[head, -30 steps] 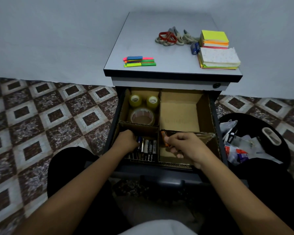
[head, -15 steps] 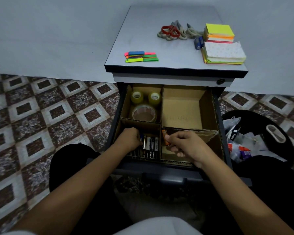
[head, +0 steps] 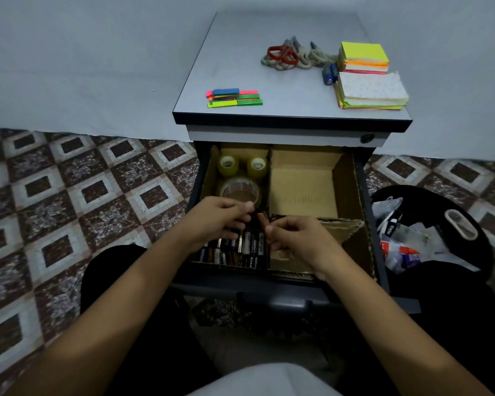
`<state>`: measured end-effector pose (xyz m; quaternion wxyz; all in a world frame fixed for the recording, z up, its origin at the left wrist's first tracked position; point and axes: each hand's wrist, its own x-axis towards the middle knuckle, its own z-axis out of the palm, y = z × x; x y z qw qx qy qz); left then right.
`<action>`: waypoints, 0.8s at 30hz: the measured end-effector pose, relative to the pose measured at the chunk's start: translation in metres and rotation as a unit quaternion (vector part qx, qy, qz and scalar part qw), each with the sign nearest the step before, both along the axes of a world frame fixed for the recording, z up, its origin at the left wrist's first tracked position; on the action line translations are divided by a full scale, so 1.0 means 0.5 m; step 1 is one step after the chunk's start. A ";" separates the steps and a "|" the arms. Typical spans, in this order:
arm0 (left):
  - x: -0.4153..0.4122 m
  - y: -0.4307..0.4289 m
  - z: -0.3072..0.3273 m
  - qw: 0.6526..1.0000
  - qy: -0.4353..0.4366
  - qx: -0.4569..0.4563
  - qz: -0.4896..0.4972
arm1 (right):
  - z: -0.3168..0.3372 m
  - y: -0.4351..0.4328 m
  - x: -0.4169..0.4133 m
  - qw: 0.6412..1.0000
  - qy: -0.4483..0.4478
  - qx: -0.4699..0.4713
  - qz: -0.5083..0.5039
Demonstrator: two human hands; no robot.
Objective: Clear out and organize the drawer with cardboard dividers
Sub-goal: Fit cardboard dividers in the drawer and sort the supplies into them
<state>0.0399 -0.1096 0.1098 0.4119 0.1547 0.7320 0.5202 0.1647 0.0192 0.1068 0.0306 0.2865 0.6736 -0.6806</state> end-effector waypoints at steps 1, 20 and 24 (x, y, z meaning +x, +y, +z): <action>0.004 0.000 0.001 1.000 -0.005 -0.001 -0.008 | 0.000 -0.004 -0.004 1.000 -0.003 0.012 0.009; -0.013 0.033 -0.094 0.966 0.119 -0.212 -0.091 | -0.055 0.131 0.115 0.785 -0.038 0.618 0.001; -0.016 0.064 -0.112 0.961 0.127 -0.222 -0.107 | -0.090 0.157 0.134 0.785 -0.088 0.613 -0.012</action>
